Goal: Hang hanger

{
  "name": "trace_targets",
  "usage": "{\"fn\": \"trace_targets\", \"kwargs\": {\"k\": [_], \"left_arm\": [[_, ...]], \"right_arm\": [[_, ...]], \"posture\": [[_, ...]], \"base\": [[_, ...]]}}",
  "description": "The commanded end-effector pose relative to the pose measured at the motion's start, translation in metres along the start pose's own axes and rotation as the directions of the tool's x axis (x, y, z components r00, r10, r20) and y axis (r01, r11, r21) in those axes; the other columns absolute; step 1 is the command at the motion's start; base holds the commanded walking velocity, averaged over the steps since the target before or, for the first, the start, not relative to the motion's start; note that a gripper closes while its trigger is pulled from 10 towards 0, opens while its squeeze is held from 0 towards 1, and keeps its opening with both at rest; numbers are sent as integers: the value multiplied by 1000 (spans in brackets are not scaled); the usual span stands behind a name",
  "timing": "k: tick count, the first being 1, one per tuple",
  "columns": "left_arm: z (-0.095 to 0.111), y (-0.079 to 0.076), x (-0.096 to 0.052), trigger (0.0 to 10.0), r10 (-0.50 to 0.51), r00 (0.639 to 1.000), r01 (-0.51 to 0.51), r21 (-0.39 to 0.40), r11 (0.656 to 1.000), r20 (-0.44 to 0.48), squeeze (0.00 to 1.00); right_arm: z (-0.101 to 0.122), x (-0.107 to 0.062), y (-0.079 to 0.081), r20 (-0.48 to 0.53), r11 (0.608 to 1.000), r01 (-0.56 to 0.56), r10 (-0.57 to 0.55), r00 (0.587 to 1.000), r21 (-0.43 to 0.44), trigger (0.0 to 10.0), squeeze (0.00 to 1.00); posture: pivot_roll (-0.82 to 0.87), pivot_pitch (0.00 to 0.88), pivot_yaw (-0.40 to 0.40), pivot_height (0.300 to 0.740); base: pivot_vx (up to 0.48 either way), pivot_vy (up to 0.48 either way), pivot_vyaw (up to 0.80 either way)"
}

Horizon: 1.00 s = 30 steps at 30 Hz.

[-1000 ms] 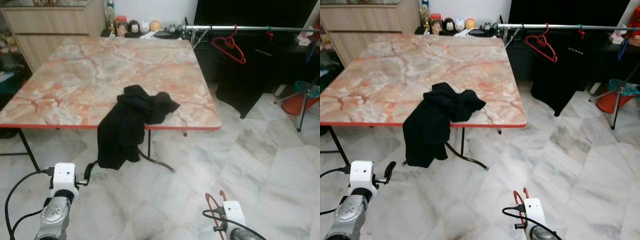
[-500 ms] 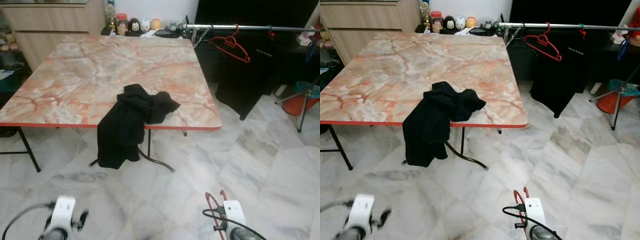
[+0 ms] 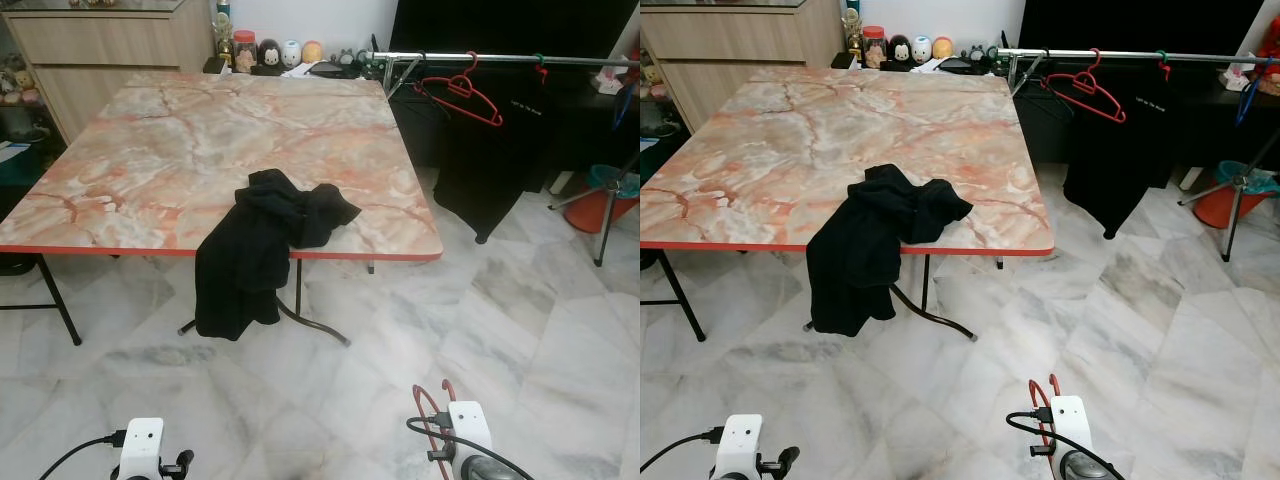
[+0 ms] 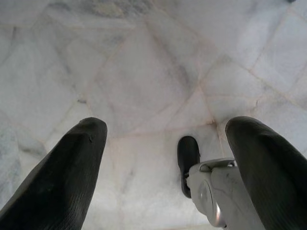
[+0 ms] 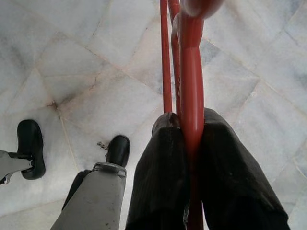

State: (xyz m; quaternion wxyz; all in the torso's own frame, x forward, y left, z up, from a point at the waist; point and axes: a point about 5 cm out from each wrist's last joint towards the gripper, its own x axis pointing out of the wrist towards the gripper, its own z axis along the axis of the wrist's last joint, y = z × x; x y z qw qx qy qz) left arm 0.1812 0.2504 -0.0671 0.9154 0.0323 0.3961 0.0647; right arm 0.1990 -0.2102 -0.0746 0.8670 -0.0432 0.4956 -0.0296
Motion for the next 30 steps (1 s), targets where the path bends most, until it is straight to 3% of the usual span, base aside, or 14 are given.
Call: {"fn": "trace_targets", "kwargs": {"k": [1, 7, 14, 22, 30], "left_arm": [[-8, 1, -2, 10000, 1, 999, -2, -17, 1000, -37, 0], [-35, 13, -13, 10000, 45, 993, -50, -42, 998, -105, 0], [-75, 14, -31, 10000, 92, 968, -91, 13, 996, -232, 0], [-88, 12, -37, 10000, 76, 963, -65, 51, 997, -257, 0], [-76, 8, -30, 10000, 79, 971, -72, 38, 997, -226, 0]], "right_arm": [[-2, 0, -1, -6, 1000, 2, -1, 1000, 27, 10000, 0], [-4, 0, -1, -12, 1000, 0, 0, 1000, 26, 10000, 0], [-5, 0, 0, -12, 1000, -3, 3, 1000, 24, 10000, 0], [-5, 0, 0, -11, 1000, -2, 3, 1000, 28, 10000, 0], [-4, 0, 0, -7, 1000, -3, 3, 1000, 27, 10000, 0]], "posture": [[76, 3, -63, 740], [75, 0, -69, 740], [67, 0, -63, 740], [61, 0, -59, 740], [66, 0, -63, 740]], "base": [[0, 0, 0], [0, 0, 0], [0, 0, 0], [0, -32, 0], [0, -345, 0]]}}
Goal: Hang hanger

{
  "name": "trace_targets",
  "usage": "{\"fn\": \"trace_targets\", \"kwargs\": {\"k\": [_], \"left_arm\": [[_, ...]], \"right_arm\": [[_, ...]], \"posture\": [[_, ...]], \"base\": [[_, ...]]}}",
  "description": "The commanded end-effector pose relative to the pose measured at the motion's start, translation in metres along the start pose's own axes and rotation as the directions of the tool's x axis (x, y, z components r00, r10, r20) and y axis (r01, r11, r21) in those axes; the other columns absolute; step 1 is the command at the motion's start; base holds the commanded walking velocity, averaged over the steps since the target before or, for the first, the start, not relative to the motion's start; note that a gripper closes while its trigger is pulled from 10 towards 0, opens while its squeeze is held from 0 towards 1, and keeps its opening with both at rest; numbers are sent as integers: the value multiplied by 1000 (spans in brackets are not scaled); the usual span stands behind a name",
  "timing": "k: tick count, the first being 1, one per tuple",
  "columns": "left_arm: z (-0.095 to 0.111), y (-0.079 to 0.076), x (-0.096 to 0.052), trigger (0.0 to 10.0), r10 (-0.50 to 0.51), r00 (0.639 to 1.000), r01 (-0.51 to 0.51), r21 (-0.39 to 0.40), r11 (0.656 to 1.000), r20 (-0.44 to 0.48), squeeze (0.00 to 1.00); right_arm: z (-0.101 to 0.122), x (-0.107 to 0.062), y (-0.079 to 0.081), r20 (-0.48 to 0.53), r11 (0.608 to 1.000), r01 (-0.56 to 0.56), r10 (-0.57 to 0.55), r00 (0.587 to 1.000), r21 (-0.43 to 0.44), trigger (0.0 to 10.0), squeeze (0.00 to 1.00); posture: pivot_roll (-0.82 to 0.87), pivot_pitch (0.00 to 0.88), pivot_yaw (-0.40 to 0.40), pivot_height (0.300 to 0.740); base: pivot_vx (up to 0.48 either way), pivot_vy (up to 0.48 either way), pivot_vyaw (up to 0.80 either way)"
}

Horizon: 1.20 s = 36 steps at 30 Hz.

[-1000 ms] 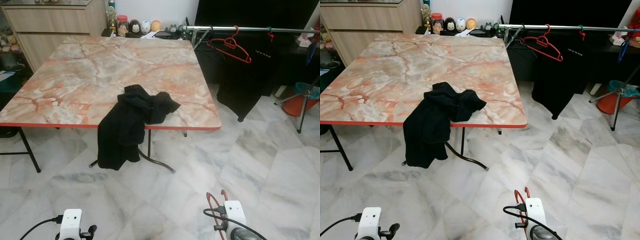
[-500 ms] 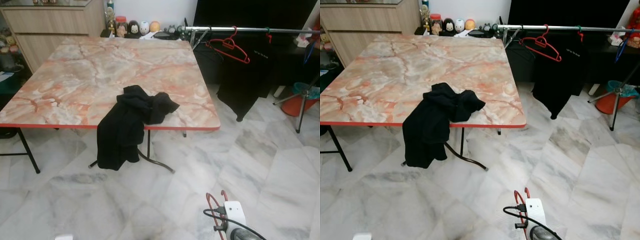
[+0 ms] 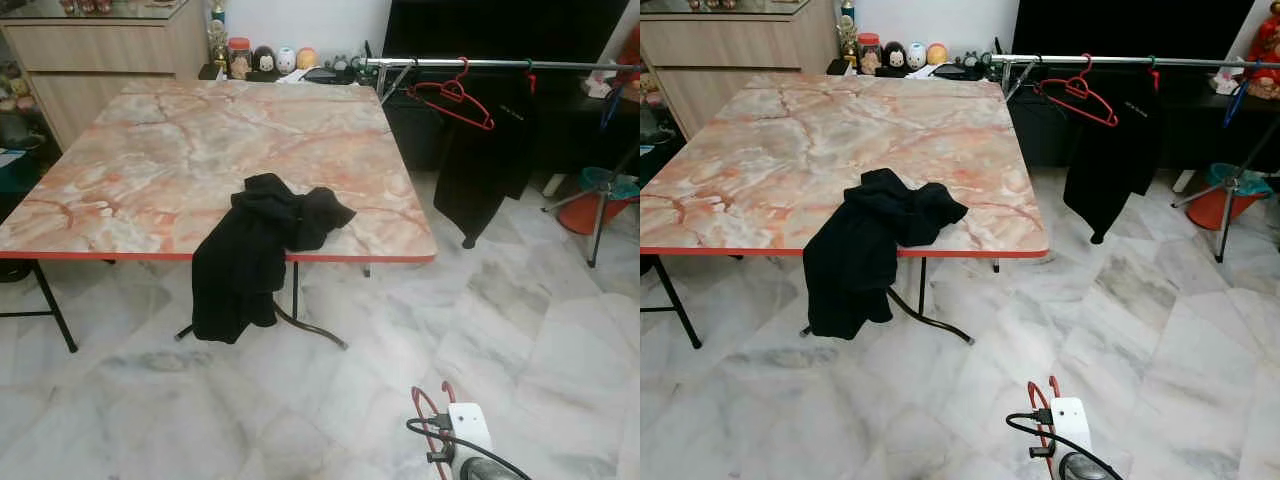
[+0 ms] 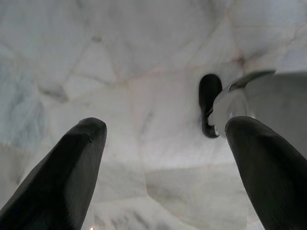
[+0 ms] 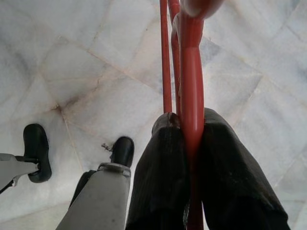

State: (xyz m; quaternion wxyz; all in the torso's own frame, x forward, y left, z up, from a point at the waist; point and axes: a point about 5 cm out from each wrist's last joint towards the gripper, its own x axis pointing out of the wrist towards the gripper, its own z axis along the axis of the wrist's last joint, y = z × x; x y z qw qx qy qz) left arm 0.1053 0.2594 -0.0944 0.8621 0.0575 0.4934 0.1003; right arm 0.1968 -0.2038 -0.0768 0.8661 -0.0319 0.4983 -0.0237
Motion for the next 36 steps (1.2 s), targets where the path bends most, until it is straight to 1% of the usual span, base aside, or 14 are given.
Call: {"fn": "trace_targets", "kwargs": {"k": [1, 20, 35, 36], "left_arm": [[-1, -5, 0, 10000, -11, 1000, 11, -3, 1000, -10, 0], [8, -6, 3, 10000, -16, 1000, 16, 0, 1000, -1, 0], [10, -8, 4, 10000, -29, 1000, 29, 10, 1000, -2, 0], [11, -8, 4, 10000, -31, 1000, 31, 11, 999, -1, 0]], "right_arm": [[-1, -1, -6, 0, 1000, 18, -18, 1000, 15, 10000, 0], [2, -1, -8, 8, 999, 24, -24, 1000, 23, 10000, 0], [2, -1, -8, 10, 999, 31, -31, 999, 26, 10000, 0], [3, -1, -8, 15, 999, 32, -33, 999, 36, 10000, 0]], "posture": [[66, 0, -63, 740], [65, 1, -62, 740], [64, 3, -62, 740], [64, 3, -62, 740]], "base": [[0, -368, 0], [0, -411, 0], [0, -416, 0], [0, -386, 0]]}}
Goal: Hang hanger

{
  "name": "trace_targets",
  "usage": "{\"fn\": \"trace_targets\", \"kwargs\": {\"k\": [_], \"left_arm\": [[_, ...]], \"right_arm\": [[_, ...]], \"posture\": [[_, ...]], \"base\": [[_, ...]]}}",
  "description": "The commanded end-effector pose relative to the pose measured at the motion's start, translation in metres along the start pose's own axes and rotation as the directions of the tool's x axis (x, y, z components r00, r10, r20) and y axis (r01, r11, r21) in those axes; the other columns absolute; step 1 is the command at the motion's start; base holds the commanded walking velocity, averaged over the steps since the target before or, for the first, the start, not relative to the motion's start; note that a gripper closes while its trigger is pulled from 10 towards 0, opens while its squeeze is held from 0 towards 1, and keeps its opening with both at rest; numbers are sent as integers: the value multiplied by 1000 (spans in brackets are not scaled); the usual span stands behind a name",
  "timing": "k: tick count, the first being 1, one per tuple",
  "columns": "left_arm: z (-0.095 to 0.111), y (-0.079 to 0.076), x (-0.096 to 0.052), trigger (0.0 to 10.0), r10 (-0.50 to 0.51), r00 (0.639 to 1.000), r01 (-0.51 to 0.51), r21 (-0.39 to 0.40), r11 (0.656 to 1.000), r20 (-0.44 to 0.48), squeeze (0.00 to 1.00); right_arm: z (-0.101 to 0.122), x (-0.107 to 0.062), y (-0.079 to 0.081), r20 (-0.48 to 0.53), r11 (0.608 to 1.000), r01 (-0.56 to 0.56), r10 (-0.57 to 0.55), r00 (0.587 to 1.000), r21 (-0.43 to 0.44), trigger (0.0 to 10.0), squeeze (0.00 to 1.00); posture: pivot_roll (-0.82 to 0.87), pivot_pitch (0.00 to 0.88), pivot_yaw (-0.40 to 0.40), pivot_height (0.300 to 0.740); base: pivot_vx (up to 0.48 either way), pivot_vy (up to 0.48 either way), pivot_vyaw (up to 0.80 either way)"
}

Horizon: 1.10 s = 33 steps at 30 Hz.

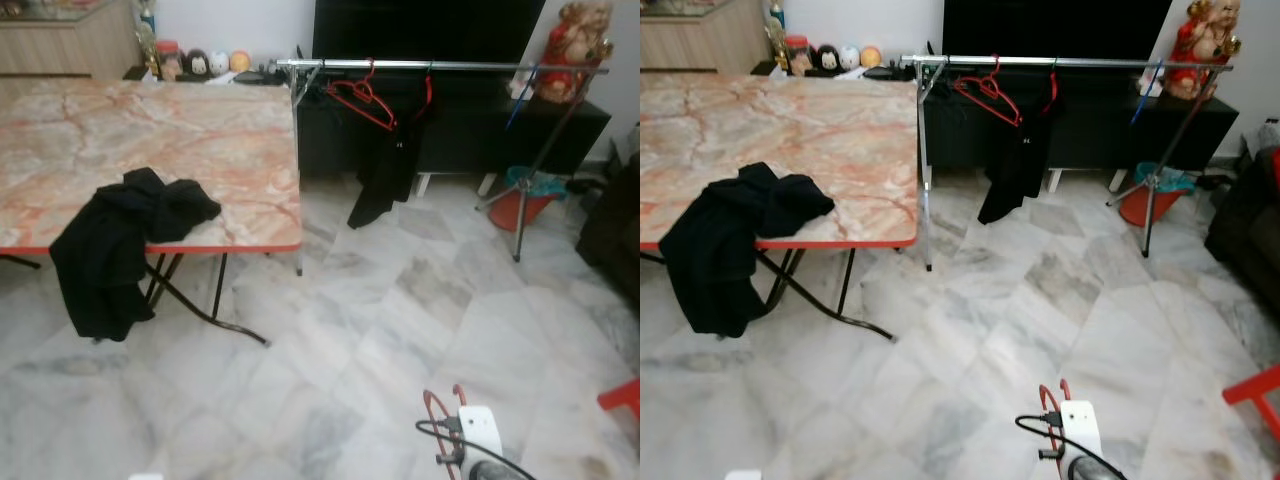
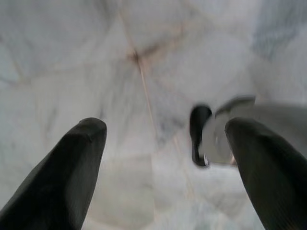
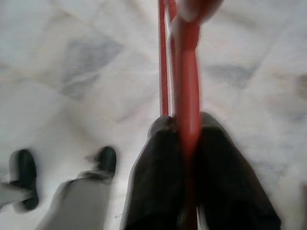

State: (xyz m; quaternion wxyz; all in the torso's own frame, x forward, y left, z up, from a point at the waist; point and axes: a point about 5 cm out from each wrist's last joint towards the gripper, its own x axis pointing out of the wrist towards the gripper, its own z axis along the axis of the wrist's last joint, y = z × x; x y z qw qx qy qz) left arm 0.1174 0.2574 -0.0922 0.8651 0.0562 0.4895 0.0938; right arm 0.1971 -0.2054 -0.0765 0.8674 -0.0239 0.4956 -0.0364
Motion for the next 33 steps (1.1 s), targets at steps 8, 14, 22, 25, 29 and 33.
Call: {"fn": "trace_targets", "kwargs": {"k": [8, 14, 22, 25, 29, 33], "left_arm": [[1, -8, 1, 10000, -49, 999, 49, -11, 999, -11, 0], [9, -8, 2, 10000, -52, 998, 54, -47, 997, 38, 0], [12, -5, 2, 10000, -41, 998, 42, -38, 998, 50, 0], [11, -5, 2, 10000, -40, 998, 42, -37, 998, 52, 0], [11, -6, 2, 10000, -38, 998, 40, -31, 999, 51, 0], [10, -6, 2, 10000, -39, 998, 41, -34, 999, 52, 0]], "right_arm": [[6, -1, -8, 46, 999, 40, -41, 998, 10, 10000, 0], [14, -1, -10, 133, 993, 73, -85, 987, 91, 10000, 0], [24, -4, -15, 243, 980, 118, -154, 958, 158, 10000, 0], [118, -25, -13, 623, 980, 168, -198, 757, 107, 10000, 0], [141, -37, -15, 729, 979, 188, -189, 658, 84, 10000, 0], [158, -53, -13, 822, 981, 175, -172, 543, 89, 10000, 0]], "posture": [[61, 4, -60, 740], [61, 0, -67, 740], [56, 0, -69, 740], [49, 0, -68, 740], [47, 0, -70, 740], [44, 0, -76, 740]], "base": [[0, -75, 0], [0, 0, 0], [0, 0, 0], [0, 0, 0], [0, 0, 0], [0, 0, 0]]}}
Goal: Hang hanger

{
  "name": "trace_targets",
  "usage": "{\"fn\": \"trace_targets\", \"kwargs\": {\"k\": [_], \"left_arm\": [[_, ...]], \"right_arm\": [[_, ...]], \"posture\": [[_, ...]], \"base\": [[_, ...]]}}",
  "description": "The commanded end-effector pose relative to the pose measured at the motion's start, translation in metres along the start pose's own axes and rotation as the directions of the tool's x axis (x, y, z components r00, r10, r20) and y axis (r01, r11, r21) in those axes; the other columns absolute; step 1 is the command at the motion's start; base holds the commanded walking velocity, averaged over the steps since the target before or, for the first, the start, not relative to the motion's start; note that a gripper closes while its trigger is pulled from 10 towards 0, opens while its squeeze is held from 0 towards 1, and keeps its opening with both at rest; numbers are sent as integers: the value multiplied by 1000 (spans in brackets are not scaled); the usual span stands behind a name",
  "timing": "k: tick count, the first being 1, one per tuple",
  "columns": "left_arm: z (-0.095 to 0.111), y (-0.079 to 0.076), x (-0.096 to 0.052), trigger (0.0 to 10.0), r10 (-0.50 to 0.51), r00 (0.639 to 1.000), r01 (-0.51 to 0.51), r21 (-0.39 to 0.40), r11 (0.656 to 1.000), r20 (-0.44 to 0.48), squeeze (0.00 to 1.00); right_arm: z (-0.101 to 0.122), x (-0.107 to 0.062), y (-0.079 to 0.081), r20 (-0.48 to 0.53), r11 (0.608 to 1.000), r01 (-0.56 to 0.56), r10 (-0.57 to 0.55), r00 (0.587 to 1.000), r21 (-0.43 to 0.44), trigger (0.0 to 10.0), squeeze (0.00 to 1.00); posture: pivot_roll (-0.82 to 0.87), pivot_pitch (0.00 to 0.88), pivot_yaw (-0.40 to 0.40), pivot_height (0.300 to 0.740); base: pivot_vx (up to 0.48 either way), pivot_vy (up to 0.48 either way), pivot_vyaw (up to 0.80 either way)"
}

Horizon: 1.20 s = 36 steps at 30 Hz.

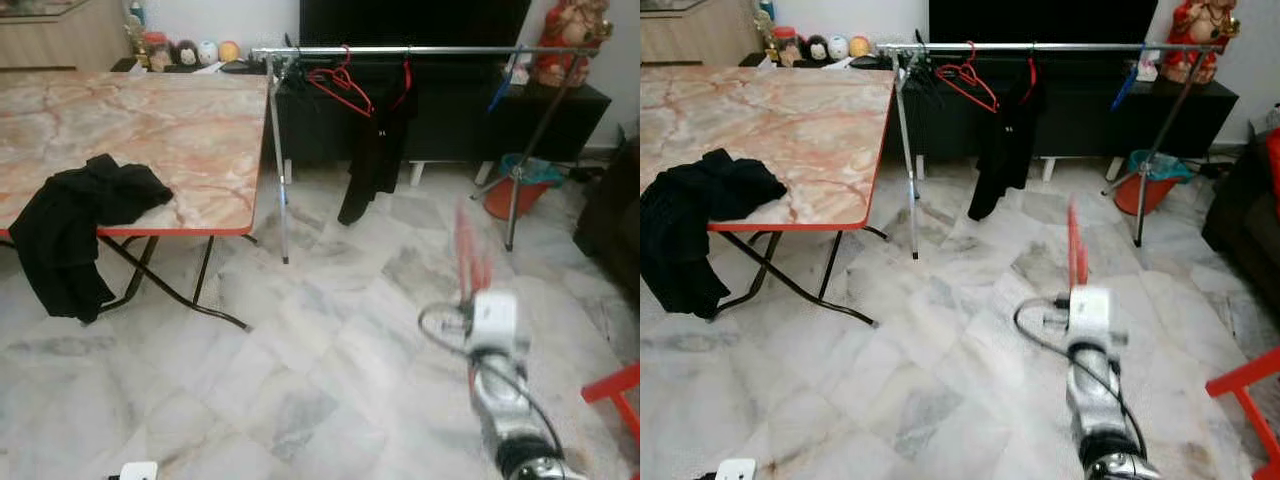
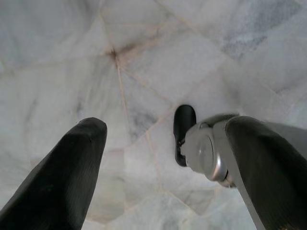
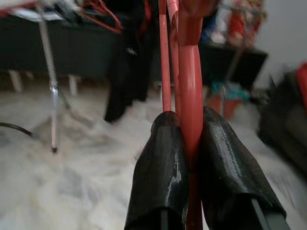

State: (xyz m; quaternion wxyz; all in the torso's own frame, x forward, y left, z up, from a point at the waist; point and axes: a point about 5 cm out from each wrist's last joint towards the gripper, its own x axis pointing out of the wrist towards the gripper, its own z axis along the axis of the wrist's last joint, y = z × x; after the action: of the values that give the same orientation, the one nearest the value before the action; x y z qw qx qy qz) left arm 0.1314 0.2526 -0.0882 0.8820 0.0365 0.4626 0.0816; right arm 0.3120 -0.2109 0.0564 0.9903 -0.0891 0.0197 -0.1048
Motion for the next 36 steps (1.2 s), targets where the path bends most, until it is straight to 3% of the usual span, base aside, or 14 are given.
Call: {"fn": "trace_targets", "kwargs": {"k": [1, 4, 8, 13, 18, 22, 28, 33, 36], "left_arm": [[-5, -1, -1, 10000, 0, 1000, 0, -6, 1000, -9, 0], [-5, -1, -1, 10000, 1, 1000, -1, 0, 1000, -10, 0], [-5, 0, -2, 10000, 9, 1000, -9, -8, 1000, -8, 0], [-6, 0, -2, 10000, 15, 1000, -15, -1, 1000, -15, 0], [-6, 1, -2, 10000, 17, 1000, -17, -7, 1000, -8, 0], [-6, 1, -2, 10000, 10, 1000, -10, 14, 1000, -10, 0], [-5, 1, -2, 10000, 3, 1000, -3, 21, 1000, -6, 0], [-4, 1, -2, 10000, 2, 1000, -2, 20, 1000, -4, 0], [-4, 1, -1, 10000, 0, 1000, 0, 25, 1000, -6, 0]], "right_arm": [[-5, -5, -2, -3, 1000, 1, -1, 1000, 1, 10000, 0], [3, -7, -5, 56, 1000, -2, 3, 998, -9, 10000, 0], [2, -26, -9, 94, 997, -36, 42, 995, -67, 10000, 0], [-15, -63, -12, 40, 995, -77, 80, 996, -68, 10000, 0], [-20, -79, -16, 11, 996, -64, 65, 998, -69, 10000, 0], [-13, -77, -21, 6, 998, -31, 32, 999, -53, 10000, 0], [10, -52, -32, 42, 998, 58, -58, 997, 3, 10000, 0], [16, -45, -33, 17, 993, 96, -97, 995, 70, 10000, 0], [17, -44, -34, 12, 992, 108, -109, 994, 57, 10000, 0]], "posture": [[39, 0, -77, 740], [39, 0, -77, 740], [44, 0, -88, 740], [43, 0, -94, 740], [48, 0, -97, 740], [37, 0, -92, 740], [39, 0, -98, 740], [34, 0, -91, 740], [32, 0, -91, 740]], "base": [[0, 0, 0], [0, 0, 0], [0, 0, 0], [0, 0, 0], [0, 0, 0], [0, 0, 0], [261, 0, 0], [265, 0, -283], [262, 0, -700]]}}
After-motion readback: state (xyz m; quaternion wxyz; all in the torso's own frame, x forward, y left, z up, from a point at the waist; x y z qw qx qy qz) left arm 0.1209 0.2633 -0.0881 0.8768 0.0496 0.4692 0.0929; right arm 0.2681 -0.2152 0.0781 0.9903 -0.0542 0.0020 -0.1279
